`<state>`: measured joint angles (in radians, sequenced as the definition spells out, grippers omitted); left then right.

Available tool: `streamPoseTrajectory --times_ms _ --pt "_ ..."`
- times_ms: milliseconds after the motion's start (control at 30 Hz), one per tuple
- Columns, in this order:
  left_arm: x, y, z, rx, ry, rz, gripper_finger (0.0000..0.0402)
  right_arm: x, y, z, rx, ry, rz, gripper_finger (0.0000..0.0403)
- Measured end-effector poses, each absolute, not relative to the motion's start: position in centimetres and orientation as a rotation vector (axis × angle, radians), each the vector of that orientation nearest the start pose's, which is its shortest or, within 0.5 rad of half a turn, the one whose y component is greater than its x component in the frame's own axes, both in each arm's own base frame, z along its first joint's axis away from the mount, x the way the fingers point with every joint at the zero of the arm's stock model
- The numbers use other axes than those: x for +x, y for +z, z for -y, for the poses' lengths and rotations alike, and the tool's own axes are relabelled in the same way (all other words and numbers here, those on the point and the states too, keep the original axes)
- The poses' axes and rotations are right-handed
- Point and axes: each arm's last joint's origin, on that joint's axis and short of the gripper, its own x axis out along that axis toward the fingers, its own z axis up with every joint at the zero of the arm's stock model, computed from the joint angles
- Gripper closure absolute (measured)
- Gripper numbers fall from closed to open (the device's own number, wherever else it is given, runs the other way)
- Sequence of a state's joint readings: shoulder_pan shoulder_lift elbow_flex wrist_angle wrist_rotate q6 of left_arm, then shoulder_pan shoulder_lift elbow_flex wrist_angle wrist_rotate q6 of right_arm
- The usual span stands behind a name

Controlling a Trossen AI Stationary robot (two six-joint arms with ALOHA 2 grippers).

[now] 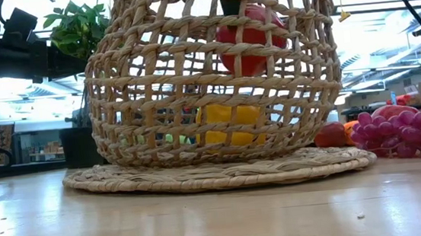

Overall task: Build produce basket
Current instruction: Put the red apple into the woven basket

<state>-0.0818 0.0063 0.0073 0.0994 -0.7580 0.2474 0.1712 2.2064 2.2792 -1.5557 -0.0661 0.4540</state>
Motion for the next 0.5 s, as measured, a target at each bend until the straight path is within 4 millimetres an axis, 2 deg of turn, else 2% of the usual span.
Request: streamPoseTrajectory --times_ms 267,400,500 --pt "9.1 17.4 -1.3 0.196 0.683 0.010 0.0014 41.9 31.4 -7.7 0.254 -0.173 -1.323 0.0034" --pt "9.1 17.4 -1.3 0.196 0.683 0.009 0.0014 41.4 31.2 -7.4 0.206 -0.225 -1.317 0.0034" --pt "9.1 17.4 -1.3 0.196 0.683 0.009 0.0014 41.5 30.9 -7.2 0.114 -0.327 -1.239 0.0034"
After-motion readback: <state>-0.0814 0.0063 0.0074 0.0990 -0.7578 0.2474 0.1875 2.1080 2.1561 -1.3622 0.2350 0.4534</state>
